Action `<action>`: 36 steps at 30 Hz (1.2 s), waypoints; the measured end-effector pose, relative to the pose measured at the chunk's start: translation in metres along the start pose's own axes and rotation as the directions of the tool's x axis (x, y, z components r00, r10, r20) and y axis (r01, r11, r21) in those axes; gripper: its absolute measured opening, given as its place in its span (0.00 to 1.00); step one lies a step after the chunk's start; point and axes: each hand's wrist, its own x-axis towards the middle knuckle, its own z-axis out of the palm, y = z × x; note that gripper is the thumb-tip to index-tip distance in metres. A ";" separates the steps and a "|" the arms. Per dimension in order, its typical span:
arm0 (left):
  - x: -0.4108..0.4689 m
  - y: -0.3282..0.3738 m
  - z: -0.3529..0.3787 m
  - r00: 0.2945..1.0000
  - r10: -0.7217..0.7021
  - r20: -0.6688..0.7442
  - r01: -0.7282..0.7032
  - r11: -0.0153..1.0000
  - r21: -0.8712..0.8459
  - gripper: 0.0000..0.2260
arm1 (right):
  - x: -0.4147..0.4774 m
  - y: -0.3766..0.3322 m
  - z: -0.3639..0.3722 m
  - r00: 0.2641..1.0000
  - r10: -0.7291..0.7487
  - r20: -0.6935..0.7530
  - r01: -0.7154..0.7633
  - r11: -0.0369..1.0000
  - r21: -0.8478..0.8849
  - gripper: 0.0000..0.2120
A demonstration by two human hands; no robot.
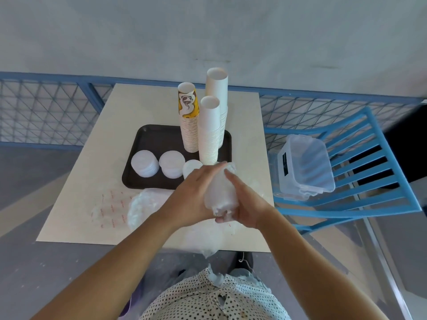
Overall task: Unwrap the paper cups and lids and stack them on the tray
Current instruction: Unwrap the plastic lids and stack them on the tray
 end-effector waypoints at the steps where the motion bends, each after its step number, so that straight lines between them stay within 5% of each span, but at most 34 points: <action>1: -0.003 -0.004 0.003 0.999 0.035 -0.015 -0.034 0.999 0.029 0.52 | 0.002 0.005 0.004 0.999 -0.046 -0.017 0.046 0.999 -0.008 0.29; 4: -0.016 -0.017 0.009 0.997 -0.061 -0.047 0.060 0.998 -0.022 0.59 | 0.010 0.023 0.013 0.970 -0.241 -0.038 0.239 0.970 -0.033 0.24; 7: -0.032 -0.024 0.006 0.950 -0.275 0.148 0.303 0.924 -0.235 0.65 | 0.015 0.036 0.018 0.903 -0.418 -0.101 0.392 0.896 -0.209 0.21; 9: -0.043 -0.029 0.000 0.888 -0.335 0.316 0.450 0.775 -0.443 0.61 | 0.021 0.045 0.019 0.857 -0.508 -0.090 0.452 0.824 -0.340 0.24; 12: -0.050 -0.034 -0.002 0.886 -0.337 0.318 0.464 0.620 -0.633 0.40 | 0.032 0.059 0.019 0.829 -0.559 -0.033 0.489 0.752 -0.443 0.29; 15: -0.048 -0.043 0.003 0.885 -0.401 0.237 0.460 0.669 -0.584 0.28 | 0.056 0.075 0.017 0.813 -0.582 0.000 0.455 0.636 -0.623 0.30; 18: -0.050 -0.067 0.015 0.868 -0.473 0.149 0.486 0.752 -0.445 0.34 | 0.091 0.099 0.002 0.823 -0.568 0.006 0.359 0.511 -0.781 0.35; 22: -0.059 -0.098 0.030 0.881 -0.459 0.113 0.464 0.794 -0.392 0.43 | 0.099 0.111 -0.002 0.850 -0.526 0.030 0.315 0.462 -0.829 0.35; 36: -0.082 -0.153 0.054 0.875 -0.457 0.158 0.483 0.840 -0.245 0.39 | 0.107 0.144 -0.022 0.848 -0.523 0.084 0.334 0.405 -0.851 0.37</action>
